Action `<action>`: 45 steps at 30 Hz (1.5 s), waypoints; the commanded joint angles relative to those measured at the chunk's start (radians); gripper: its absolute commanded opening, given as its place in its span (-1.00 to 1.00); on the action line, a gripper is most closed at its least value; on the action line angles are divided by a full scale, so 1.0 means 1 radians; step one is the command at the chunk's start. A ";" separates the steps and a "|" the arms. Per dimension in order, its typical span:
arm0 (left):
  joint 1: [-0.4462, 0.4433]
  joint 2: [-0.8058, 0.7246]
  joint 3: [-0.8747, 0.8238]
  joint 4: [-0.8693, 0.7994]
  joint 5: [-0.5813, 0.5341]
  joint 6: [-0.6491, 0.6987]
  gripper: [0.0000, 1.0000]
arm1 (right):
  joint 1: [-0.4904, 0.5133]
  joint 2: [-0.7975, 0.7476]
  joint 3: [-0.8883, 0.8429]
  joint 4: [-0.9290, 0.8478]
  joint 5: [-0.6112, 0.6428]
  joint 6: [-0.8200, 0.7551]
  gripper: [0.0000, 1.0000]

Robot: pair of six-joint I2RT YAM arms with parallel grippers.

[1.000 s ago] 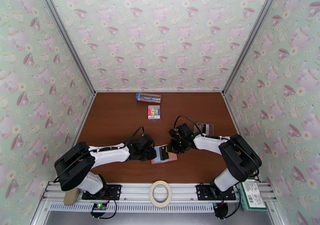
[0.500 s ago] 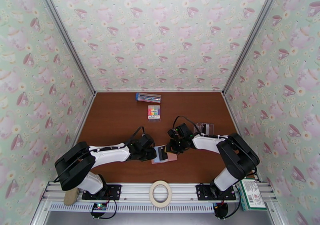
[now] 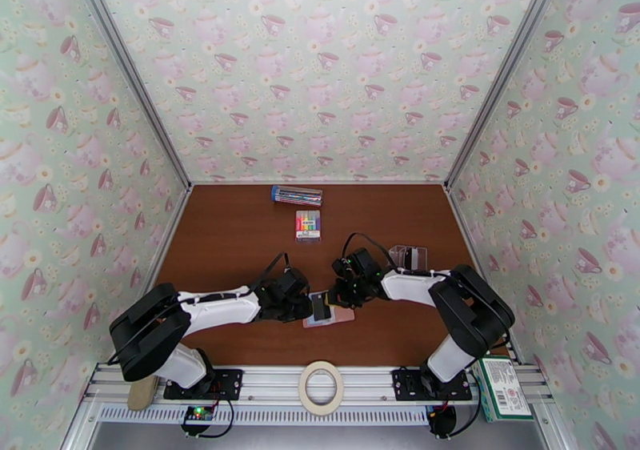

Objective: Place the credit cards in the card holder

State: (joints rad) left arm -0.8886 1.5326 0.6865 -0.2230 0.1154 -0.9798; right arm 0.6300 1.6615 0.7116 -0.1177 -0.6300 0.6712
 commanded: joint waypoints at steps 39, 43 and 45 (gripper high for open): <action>0.004 0.017 0.001 -0.011 -0.015 0.003 -0.45 | 0.042 -0.065 0.004 -0.111 0.146 0.063 -0.60; 0.004 0.014 0.003 -0.015 -0.017 0.004 -0.46 | 0.043 -0.113 0.014 -0.131 0.156 0.071 -0.47; 0.004 0.015 0.005 -0.016 -0.017 0.004 -0.46 | 0.043 -0.128 0.023 -0.150 0.166 0.067 -0.44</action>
State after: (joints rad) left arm -0.8886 1.5326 0.6865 -0.2150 0.1150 -0.9798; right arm 0.6678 1.5684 0.7078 -0.2142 -0.5034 0.7307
